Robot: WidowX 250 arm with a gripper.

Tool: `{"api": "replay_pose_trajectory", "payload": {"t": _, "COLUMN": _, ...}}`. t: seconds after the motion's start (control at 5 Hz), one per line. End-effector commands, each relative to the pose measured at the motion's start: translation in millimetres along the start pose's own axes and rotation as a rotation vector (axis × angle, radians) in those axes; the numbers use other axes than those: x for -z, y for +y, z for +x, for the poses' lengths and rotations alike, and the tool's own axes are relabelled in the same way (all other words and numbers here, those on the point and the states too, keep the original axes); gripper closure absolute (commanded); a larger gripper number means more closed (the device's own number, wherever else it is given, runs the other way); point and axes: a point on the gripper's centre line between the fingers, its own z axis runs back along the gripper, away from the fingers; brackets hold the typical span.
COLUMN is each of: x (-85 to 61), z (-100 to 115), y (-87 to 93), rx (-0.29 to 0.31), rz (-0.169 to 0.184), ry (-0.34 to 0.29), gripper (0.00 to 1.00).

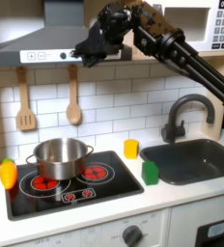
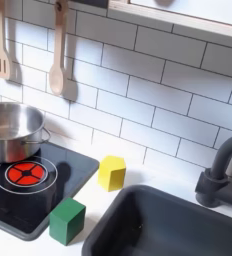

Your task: Push button

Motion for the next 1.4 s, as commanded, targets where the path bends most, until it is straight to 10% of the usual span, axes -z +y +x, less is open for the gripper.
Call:
{"api": "replay_pose_trajectory", "payload": {"t": 0.0, "x": 11.1, "z": 9, "y": 3.6, "rx": 0.001, "rz": 0.006, "ry": -0.028, "gripper": 1.0}}
{"api": "replay_pose_trajectory", "payload": {"t": 1.2, "x": 24.6, "z": 19, "y": 12.2, "rx": 0.018, "rz": 0.035, "ry": -0.028, "gripper": 1.0}}
